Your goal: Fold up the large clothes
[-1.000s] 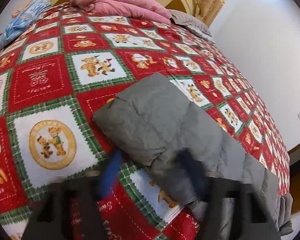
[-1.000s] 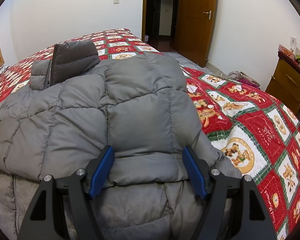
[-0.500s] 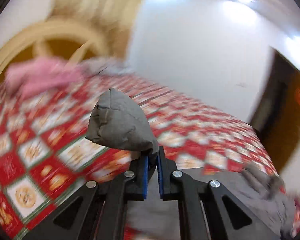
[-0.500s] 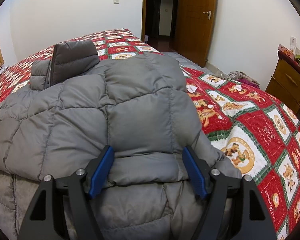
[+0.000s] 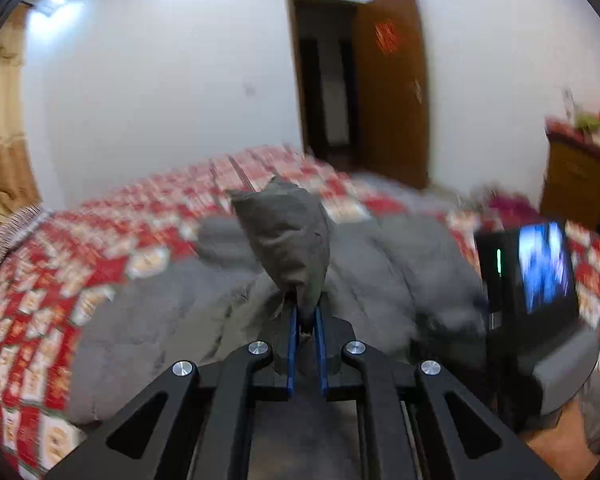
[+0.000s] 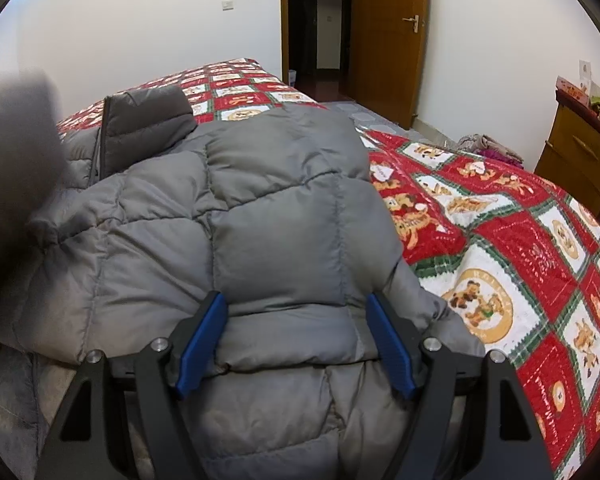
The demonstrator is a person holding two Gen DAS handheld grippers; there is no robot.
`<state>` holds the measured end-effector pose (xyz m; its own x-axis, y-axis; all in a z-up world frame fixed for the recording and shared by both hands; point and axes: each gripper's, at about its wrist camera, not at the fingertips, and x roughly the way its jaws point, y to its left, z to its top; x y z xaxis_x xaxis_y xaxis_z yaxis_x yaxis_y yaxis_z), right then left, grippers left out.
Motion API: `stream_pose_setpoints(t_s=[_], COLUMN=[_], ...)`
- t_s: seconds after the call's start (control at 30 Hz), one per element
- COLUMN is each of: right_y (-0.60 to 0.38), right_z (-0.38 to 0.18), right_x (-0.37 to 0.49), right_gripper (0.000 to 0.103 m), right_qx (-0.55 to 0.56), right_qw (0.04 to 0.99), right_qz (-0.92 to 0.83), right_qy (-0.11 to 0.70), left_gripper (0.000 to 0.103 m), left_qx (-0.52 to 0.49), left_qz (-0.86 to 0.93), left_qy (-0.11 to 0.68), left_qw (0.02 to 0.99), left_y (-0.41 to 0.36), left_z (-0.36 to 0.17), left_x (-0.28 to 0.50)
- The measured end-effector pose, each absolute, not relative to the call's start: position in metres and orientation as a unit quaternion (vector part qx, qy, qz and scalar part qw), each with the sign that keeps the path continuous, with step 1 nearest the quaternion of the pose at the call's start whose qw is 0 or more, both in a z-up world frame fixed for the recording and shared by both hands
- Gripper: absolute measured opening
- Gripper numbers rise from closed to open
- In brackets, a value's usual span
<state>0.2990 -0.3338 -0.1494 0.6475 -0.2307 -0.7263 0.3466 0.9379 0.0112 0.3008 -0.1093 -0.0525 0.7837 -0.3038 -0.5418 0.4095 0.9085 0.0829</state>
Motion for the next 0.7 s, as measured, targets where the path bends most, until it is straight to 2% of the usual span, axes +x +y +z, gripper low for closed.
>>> stream_pose_setpoints(t_s=[0.03,0.17,0.23,0.27,0.3,0.33,0.5,0.57,0.63,0.67,0.7], right_y=[-0.334,-0.337,-0.338,-0.339,-0.339,-0.338,-0.356,-0.364,-0.359,-0.352,-0.345], right_z=[-0.149,-0.150,-0.150,-0.150,-0.150,-0.150,-0.135,-0.119,-0.106,-0.101,-0.099], right_x=[0.299,0.299,0.298,0.298,0.298,0.298,0.272,0.245,0.229,0.227,0.227], right_gripper=[0.076,0.077,0.077,0.077,0.078,0.078,0.078,0.080,0.081,0.082,0.089], right_qx=[0.077,0.085,0.092,0.093,0.094,0.094,0.168,0.207,0.229,0.228,0.223], right_qw=[0.905,0.905,0.905,0.905,0.905,0.905,0.906,0.907,0.917,0.921,0.924], right_qz=[-0.160,-0.158,-0.156,-0.156,-0.156,-0.156,-0.160,-0.177,-0.120,-0.094,-0.074], right_qy=[0.388,0.387,0.386,0.386,0.386,0.385,0.353,0.321,0.303,0.301,0.303], left_gripper=[0.012,0.040,0.047,0.060,0.080,0.086,0.088,0.088,0.088,0.088,0.088], left_qx=[0.103,0.106,0.094,0.089,0.087,0.087,0.048,0.022,-0.003,-0.017,-0.028], left_qz=[-0.194,-0.208,-0.217,-0.220,-0.219,-0.213,-0.198,-0.181,-0.162,-0.149,-0.137], left_qy=[0.290,0.374,0.378,0.375,0.371,0.366,0.338,0.333,0.330,0.327,0.323], left_qw=[0.931,0.898,0.895,0.896,0.898,0.902,0.919,0.925,0.930,0.933,0.936], left_y=[-0.117,-0.128,-0.119,-0.115,-0.109,-0.102,-0.055,-0.028,-0.001,0.013,0.024], left_z=[-0.063,-0.098,-0.097,-0.095,-0.091,-0.088,-0.069,-0.062,-0.056,-0.052,-0.049], left_x=[0.302,0.306,0.294,0.285,0.276,0.269,0.236,0.237,0.243,0.249,0.255])
